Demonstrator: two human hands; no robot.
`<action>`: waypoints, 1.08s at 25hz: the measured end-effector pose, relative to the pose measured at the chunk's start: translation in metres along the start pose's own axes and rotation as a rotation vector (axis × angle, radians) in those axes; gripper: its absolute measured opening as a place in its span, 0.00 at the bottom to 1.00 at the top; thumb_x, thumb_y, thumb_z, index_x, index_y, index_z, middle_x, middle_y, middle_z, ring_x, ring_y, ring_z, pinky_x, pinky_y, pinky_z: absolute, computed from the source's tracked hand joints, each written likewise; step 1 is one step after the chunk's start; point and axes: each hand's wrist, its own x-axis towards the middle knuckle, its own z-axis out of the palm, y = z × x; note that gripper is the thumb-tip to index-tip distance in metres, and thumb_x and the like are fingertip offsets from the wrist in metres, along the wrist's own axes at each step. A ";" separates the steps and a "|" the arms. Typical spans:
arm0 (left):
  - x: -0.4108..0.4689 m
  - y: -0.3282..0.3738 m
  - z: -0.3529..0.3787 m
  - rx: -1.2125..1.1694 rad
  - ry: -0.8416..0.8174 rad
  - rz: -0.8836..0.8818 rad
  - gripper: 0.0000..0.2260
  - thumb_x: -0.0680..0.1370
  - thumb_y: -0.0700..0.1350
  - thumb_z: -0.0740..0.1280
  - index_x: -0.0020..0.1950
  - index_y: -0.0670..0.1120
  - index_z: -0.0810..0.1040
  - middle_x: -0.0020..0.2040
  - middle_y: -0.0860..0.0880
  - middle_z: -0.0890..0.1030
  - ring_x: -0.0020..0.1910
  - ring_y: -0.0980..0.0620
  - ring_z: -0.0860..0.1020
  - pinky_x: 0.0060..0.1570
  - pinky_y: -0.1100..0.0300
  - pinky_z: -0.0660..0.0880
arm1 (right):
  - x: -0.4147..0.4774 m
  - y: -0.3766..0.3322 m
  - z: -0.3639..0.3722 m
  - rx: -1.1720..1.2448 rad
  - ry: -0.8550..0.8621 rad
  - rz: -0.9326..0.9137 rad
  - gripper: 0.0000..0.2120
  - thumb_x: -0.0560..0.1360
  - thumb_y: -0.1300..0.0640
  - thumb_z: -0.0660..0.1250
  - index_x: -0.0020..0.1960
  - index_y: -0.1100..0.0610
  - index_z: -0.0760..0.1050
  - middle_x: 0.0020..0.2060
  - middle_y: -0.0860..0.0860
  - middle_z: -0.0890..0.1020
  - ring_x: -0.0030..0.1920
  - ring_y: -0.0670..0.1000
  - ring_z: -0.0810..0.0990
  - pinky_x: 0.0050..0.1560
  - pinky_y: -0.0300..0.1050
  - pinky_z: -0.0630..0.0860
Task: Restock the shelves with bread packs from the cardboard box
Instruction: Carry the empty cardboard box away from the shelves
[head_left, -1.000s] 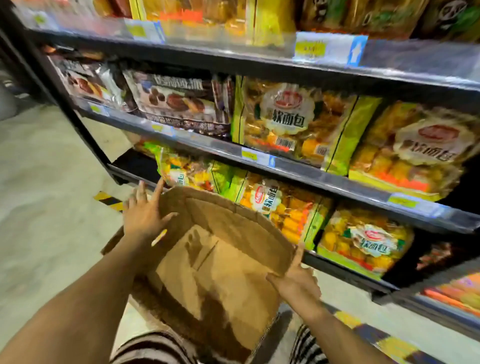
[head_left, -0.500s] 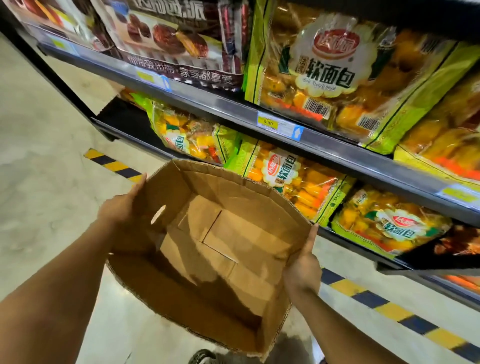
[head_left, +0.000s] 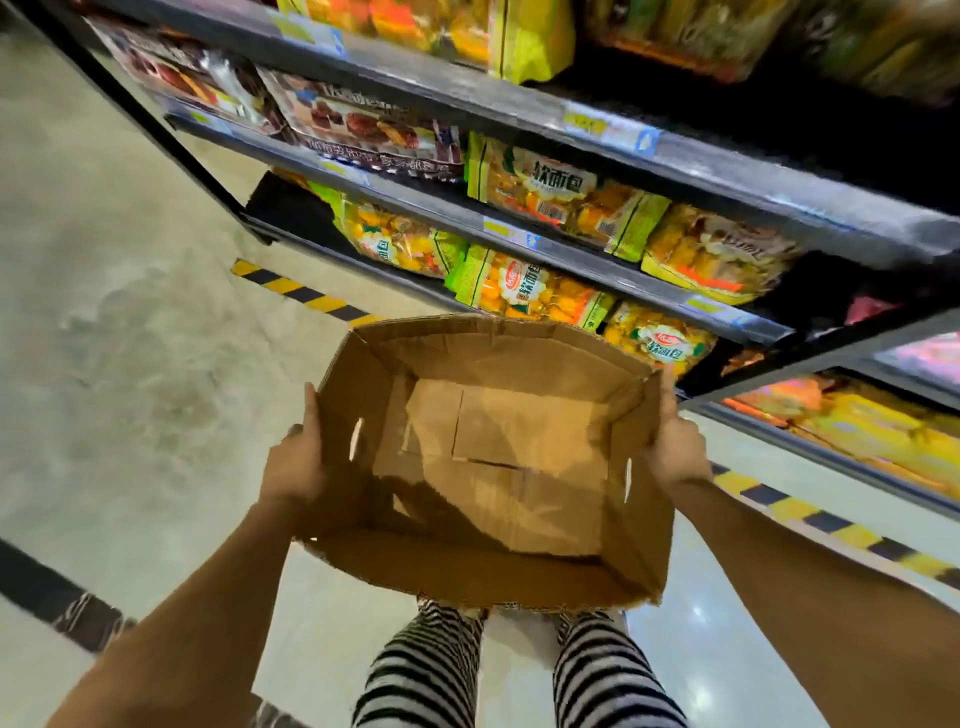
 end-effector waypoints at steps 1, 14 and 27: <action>-0.033 0.006 -0.019 0.010 0.017 0.008 0.43 0.77 0.39 0.63 0.78 0.49 0.32 0.57 0.33 0.75 0.50 0.32 0.78 0.48 0.46 0.72 | -0.025 0.003 -0.030 0.016 0.009 -0.003 0.47 0.76 0.66 0.62 0.76 0.46 0.30 0.34 0.59 0.73 0.33 0.58 0.72 0.35 0.48 0.68; -0.184 0.089 -0.113 0.245 -0.072 0.535 0.41 0.78 0.42 0.61 0.77 0.55 0.32 0.53 0.35 0.79 0.49 0.35 0.79 0.48 0.47 0.75 | -0.307 0.102 -0.149 0.334 0.228 0.375 0.46 0.73 0.71 0.59 0.77 0.41 0.39 0.30 0.61 0.72 0.34 0.62 0.75 0.37 0.50 0.70; -0.364 0.328 0.044 0.593 -0.205 1.368 0.37 0.77 0.34 0.63 0.79 0.44 0.45 0.63 0.28 0.74 0.55 0.30 0.77 0.50 0.44 0.72 | -0.627 0.253 -0.057 0.713 0.556 1.210 0.39 0.80 0.60 0.58 0.74 0.34 0.38 0.42 0.55 0.76 0.39 0.55 0.78 0.42 0.50 0.75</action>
